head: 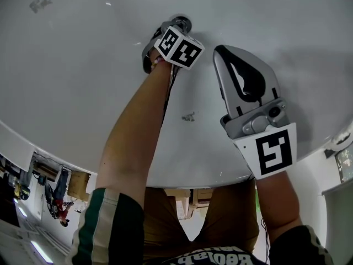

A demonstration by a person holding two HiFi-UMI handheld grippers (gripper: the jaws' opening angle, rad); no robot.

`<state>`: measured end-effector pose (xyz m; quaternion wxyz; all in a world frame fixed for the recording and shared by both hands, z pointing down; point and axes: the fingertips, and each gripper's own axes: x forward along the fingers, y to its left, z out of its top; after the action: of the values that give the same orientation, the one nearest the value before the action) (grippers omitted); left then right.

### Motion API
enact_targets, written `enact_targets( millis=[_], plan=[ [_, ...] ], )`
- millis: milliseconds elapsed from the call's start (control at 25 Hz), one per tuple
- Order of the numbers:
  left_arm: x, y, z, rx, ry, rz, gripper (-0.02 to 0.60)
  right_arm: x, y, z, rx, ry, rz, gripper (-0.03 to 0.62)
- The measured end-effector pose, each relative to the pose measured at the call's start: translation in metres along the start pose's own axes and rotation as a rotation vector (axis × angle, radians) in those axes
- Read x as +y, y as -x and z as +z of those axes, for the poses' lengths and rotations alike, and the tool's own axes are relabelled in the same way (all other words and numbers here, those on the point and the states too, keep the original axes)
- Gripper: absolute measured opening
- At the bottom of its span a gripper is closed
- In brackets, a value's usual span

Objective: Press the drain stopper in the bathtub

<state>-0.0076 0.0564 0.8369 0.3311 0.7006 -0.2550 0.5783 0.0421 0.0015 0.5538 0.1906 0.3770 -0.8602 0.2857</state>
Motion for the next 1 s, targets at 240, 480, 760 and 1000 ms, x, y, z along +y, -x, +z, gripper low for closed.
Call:
enact_targets(
  millis=[240, 480, 760, 1000],
  plan=[
    [-0.001, -0.004, -0.002, 0.04, -0.082, 0.042, 0.009, -0.001, 0.0, -0.002, 0.0, -0.02, -0.006, 0.013],
    [0.002, -0.003, -0.002, 0.019, -0.07, 0.053, 0.009, -0.002, -0.001, 0.003, -0.021, -0.03, -0.01, 0.013],
    [0.001, -0.004, -0.002, 0.027, -0.074, 0.042, 0.009, -0.002, -0.001, 0.006, -0.037, -0.047, -0.014, 0.013],
    [0.002, -0.005, -0.003, 0.013, -0.062, 0.059, 0.009, -0.002, -0.001, 0.008, -0.047, -0.041, -0.016, 0.014]
  ],
)
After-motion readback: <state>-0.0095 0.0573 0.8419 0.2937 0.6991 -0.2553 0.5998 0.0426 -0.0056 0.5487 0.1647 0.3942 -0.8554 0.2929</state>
